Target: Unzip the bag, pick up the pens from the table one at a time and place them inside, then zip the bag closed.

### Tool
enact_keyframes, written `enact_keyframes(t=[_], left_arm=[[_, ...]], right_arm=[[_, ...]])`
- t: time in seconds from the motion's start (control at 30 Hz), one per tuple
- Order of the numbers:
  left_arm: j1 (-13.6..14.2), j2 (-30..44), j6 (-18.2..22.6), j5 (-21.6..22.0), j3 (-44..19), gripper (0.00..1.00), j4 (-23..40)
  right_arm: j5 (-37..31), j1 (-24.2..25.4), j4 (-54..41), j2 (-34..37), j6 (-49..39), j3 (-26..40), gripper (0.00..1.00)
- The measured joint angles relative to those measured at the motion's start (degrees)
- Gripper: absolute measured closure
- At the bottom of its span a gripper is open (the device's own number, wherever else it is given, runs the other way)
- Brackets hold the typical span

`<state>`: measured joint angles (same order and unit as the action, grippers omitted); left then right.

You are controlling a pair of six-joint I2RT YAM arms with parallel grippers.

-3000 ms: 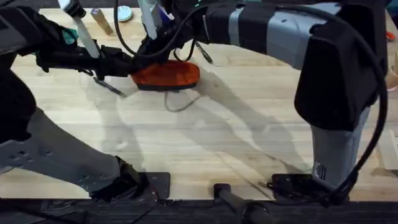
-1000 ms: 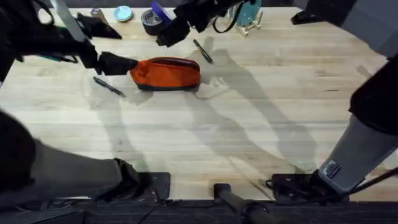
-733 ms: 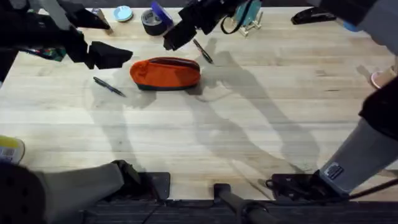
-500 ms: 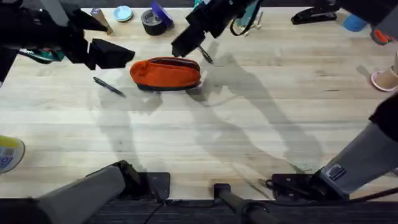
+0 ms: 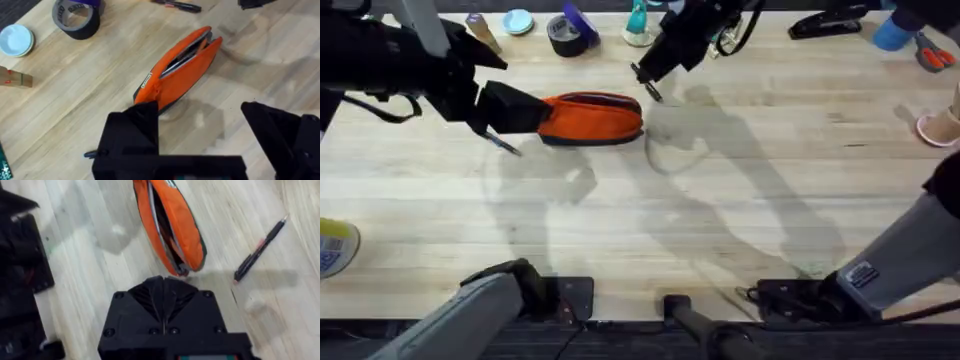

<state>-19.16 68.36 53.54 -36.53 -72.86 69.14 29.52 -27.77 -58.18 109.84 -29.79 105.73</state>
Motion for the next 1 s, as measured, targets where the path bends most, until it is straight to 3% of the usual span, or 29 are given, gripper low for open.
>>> enact_keyframes(t=[0.43, 1.0], left_arm=[[2.17, -0.71, -0.41, 0.15, 0.0, 0.006, 3.3], [2.17, -0.7, -0.42, 0.15, 0.0, 0.007, 3.37]], right_arm=[[-1.29, 0.2, -1.64, 1.0, -15.78, 0.0, 0.973], [-1.32, 0.18, -1.39, 6.32, -19.97, 0.0, 0.973]])
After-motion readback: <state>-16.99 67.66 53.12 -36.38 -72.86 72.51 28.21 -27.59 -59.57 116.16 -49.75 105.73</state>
